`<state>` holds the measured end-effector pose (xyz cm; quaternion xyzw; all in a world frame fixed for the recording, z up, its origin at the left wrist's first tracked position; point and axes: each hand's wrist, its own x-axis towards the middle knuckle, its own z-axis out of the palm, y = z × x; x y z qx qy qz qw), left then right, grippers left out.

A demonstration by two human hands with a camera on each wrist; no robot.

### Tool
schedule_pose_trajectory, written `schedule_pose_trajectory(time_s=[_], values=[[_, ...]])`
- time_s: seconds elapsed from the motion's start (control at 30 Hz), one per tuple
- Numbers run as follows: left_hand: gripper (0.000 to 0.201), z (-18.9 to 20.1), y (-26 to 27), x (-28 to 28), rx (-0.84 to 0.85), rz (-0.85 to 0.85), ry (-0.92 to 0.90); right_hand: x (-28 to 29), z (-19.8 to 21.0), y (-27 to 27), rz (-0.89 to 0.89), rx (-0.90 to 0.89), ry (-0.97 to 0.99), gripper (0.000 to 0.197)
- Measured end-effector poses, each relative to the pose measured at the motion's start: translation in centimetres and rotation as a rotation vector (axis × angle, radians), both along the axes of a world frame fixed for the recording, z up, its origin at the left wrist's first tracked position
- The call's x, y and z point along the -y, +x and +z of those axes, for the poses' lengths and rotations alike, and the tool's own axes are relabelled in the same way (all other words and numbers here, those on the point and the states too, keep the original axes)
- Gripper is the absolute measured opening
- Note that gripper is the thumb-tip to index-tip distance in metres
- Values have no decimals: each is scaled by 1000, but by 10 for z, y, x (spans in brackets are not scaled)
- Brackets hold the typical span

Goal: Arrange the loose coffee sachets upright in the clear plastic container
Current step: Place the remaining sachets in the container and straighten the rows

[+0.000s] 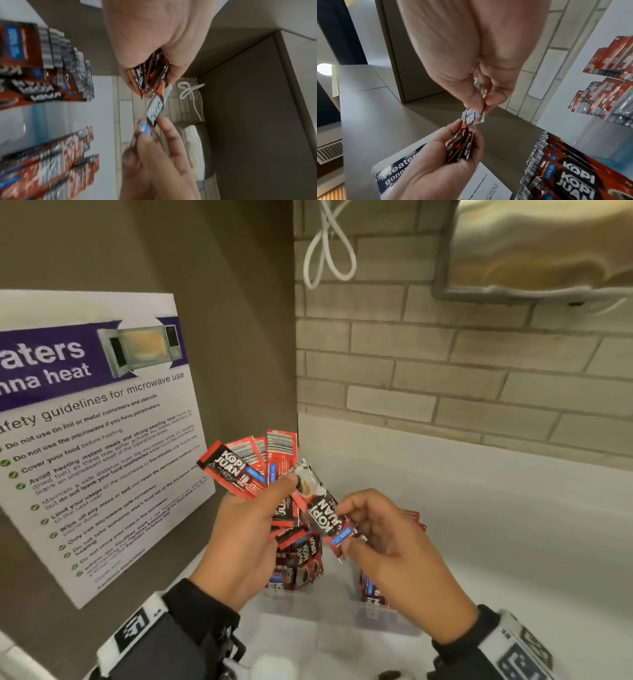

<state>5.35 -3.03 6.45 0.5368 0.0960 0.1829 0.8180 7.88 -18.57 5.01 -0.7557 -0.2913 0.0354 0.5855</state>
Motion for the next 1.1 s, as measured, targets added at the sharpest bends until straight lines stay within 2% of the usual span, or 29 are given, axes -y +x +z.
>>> schedule_pose_trajectory(time_s=[0.07,0.13,0.27,0.37,0.47,0.57,0.63,0.67,0.7,0.77,0.87,1.03,1.1], values=[[13,-3,-2,-7,4,41,47,5,3,2,23,-72,57,42],[17,-4,-9,-12,-7,35,94,9,5,6,-18,-140,201,40],[32,-15,-27,-10,-50,-115,196,7,9,15,-101,-285,521,22],[37,-24,-30,-3,-102,-183,200,-4,11,17,-83,-338,629,11],[39,-26,-29,-8,-98,-192,209,-10,18,16,-58,-263,550,12],[32,-23,-33,-37,-23,-115,213,-3,30,21,-144,-122,532,13],[50,-25,-40,-61,32,-37,150,2,30,26,-257,18,386,17],[49,-28,-44,-73,47,8,110,2,24,28,-313,78,265,17],[38,-33,-47,-83,57,45,65,0,15,29,-354,112,141,17],[21,-42,-53,-98,55,83,2,-9,-10,30,-379,103,-61,18],[25,-54,-60,-107,20,79,7,-23,-39,31,-330,75,-267,20],[21,-69,-61,-108,3,68,-21,-45,-55,37,-270,91,-409,28],[21,-74,-60,-107,-12,74,-24,-52,-60,41,-264,105,-441,25]])
